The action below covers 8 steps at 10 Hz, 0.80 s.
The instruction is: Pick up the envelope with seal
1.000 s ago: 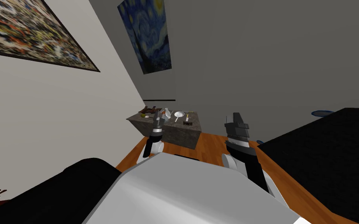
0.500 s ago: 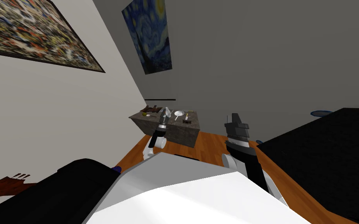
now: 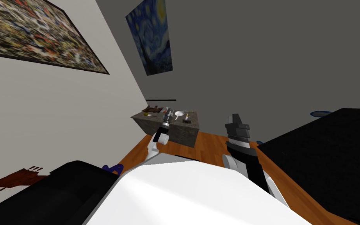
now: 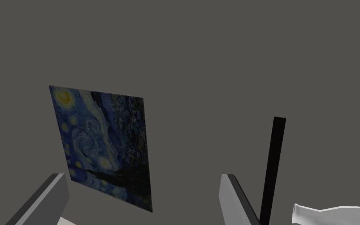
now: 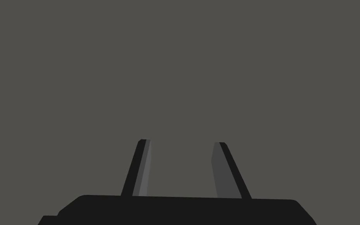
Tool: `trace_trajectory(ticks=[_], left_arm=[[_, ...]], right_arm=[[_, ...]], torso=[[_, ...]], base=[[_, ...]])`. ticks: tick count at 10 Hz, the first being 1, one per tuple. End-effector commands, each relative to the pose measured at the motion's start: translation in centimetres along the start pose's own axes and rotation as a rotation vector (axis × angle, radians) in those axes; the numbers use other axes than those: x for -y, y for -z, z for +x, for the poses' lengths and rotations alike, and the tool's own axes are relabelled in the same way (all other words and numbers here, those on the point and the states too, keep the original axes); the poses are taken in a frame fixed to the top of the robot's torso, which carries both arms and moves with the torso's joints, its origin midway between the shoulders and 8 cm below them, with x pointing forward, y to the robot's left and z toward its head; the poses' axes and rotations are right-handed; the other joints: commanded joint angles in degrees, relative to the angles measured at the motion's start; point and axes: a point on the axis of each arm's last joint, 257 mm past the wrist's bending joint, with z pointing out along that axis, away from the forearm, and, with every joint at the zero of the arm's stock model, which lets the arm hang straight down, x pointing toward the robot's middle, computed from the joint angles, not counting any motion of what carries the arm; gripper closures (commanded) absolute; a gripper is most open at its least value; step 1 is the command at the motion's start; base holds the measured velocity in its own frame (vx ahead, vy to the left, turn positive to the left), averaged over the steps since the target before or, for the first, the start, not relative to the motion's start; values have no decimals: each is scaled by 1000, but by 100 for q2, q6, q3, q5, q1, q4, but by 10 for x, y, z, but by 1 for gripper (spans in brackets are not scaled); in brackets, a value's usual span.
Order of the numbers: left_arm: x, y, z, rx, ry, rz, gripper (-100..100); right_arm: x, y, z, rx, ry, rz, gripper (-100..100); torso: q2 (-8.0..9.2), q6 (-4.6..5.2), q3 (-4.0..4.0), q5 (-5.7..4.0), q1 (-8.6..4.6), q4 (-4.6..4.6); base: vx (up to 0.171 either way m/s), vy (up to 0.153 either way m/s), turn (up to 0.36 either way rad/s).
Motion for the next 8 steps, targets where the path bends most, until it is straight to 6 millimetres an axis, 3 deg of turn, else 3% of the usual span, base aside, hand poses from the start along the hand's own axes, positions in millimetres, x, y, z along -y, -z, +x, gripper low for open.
trace_trajectory(ticks=[1, 4, 5, 6, 7, 8], left_arm=[[-16, -11, 8, -22, 6, -42, -100], [-30, -28, 18, -48, 11, -91, -100], [-45, -35, 23, -62, 15, -127, -100], [-44, -40, 26, -68, 14, -132, -100], [-61, -46, 31, -80, 18, -172, -100], [-59, -53, 34, -88, 17, -179, -100]], right_arm=[[0, 0, 0, 0, 0, 0, 0], [0, 0, 0, 0, 0, 0, 0], [0, 0, 0, 0, 0, 0, 0], [0, 0, 0, 0, 0, 0, 0], [0, 0, 0, 0, 0, 0, 0], [0, 0, 0, 0, 0, 0, 0]], torso=[[0, 0, 0, 0, 0, 0], [3, -1, 1, -1, -6, 0], [0, 0, 0, -1, -3, 0], [0, 0, 0, 0, -3, -1], [-2, -1, -1, 0, -1, 0], [-3, -1, -2, 0, -3, -1]], base=[[-38, -35, 28], [-42, -40, 23], [-43, -35, 27], [-33, -31, 17], [-33, -38, 29], [-28, -37, 17]])
